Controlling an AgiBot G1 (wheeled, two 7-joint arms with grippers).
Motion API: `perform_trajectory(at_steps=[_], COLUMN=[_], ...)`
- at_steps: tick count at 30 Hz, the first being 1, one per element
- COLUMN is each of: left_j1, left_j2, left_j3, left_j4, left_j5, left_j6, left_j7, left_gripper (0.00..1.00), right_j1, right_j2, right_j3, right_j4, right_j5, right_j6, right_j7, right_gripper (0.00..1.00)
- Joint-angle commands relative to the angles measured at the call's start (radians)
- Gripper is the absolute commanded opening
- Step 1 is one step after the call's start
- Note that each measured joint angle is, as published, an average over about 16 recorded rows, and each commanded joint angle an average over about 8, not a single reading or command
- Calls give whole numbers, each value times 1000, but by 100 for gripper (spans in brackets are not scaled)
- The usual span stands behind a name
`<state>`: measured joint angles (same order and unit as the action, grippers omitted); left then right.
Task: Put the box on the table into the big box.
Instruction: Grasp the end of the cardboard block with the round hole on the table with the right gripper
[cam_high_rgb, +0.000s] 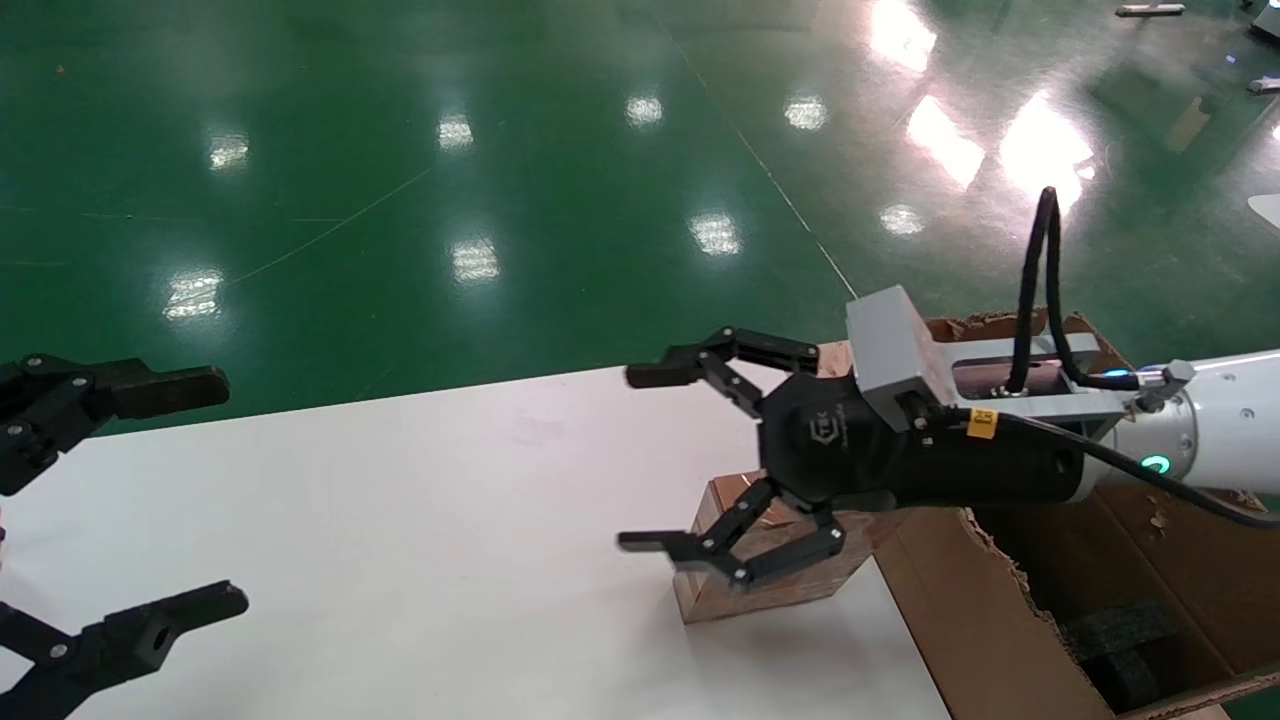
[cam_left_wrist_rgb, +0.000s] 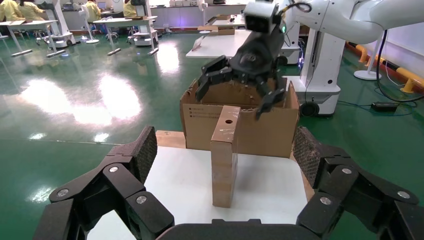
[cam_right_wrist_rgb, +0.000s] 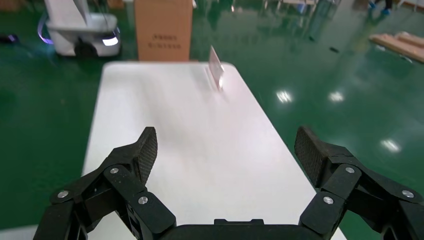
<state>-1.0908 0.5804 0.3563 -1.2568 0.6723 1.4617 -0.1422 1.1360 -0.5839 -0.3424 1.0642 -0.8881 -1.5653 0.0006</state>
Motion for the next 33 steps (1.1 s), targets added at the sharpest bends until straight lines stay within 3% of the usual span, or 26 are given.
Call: perform_trajectory(at_steps=[1, 20, 33], left_j1=[0, 0, 0], left_j2=[0, 0, 0], left_j3=[0, 0, 0], left_j4=[0, 0, 0], left_j5=[0, 0, 0], left_j6=[0, 0, 0], left_j7=[0, 0, 0], left_gripper=[0, 0, 0], right_j1=[18, 211, 293], right_j2=[2, 51, 48], right_j3=[-13, -228, -338], right_j4=[-44, -375, -469], right_j5=[-27, -123, -177], right_j6=[-17, -17, -22], right_j7=[-35, -239, -327], right_gripper=[100, 100, 100])
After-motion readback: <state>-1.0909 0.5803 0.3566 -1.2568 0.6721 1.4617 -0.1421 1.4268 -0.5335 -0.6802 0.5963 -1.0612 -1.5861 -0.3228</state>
